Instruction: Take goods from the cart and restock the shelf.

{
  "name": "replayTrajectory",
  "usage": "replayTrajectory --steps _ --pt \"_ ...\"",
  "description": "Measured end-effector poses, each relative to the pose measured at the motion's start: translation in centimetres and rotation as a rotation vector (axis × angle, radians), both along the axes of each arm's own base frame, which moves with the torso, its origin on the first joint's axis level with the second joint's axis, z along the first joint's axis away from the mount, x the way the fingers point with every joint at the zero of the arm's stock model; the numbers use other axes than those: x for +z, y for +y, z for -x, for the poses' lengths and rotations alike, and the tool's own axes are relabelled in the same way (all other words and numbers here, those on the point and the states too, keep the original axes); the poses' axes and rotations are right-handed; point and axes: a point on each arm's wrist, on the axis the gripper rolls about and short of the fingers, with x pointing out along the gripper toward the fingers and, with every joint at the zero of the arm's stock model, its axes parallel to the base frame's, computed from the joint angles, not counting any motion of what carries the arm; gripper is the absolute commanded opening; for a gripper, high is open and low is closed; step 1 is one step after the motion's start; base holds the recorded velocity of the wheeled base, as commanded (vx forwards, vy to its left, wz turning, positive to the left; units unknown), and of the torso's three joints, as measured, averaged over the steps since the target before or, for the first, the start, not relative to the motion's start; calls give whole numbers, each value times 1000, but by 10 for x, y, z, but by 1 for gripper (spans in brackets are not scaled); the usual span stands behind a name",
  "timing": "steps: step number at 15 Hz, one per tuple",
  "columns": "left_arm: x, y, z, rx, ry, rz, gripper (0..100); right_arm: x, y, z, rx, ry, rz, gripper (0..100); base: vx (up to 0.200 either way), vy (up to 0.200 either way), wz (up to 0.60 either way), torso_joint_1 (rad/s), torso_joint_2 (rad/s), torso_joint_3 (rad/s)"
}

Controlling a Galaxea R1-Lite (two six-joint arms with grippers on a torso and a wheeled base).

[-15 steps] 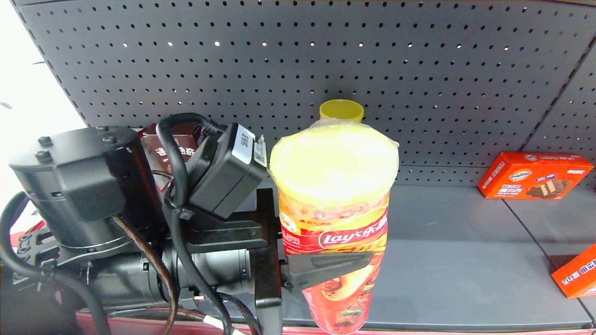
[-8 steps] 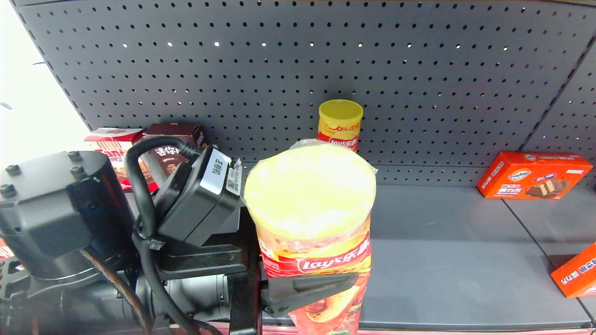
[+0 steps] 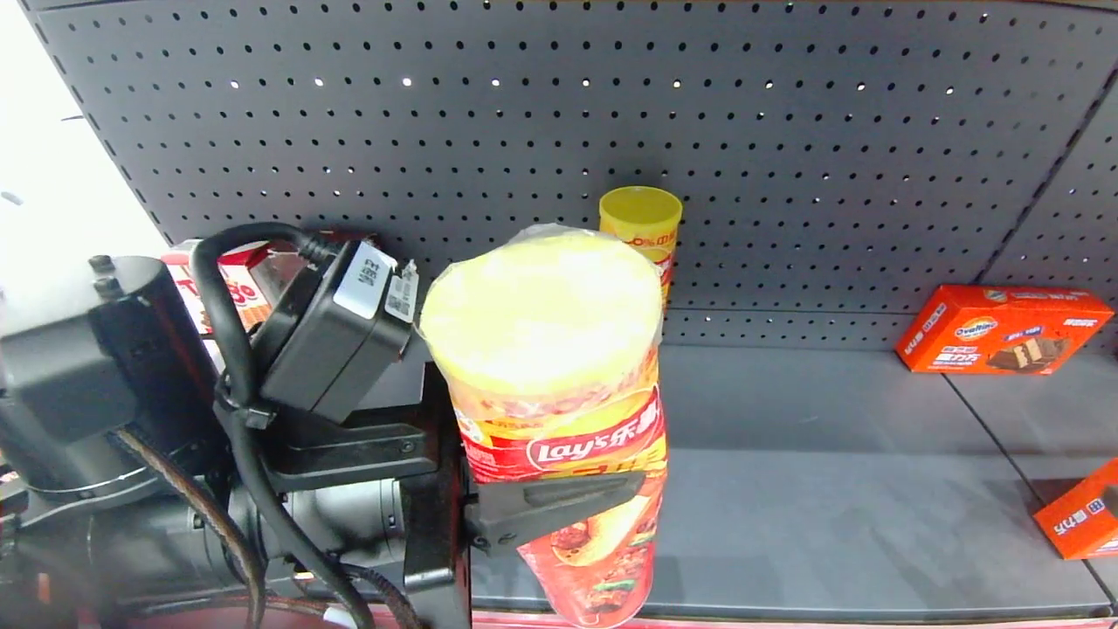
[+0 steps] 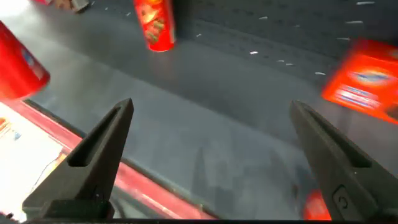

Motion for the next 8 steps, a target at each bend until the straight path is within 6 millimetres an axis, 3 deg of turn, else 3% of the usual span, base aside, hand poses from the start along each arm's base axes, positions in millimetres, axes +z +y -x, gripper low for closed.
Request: replayTrajectory --steps 4,8 --pt "13 3 -8 31 15 -13 0 13 20 -59 95 2 20 100 0 0 0 0 0 0" --pt "29 4 -15 30 11 -11 0 16 44 -113 348 -52 42 100 0 0 0 0 0 0"
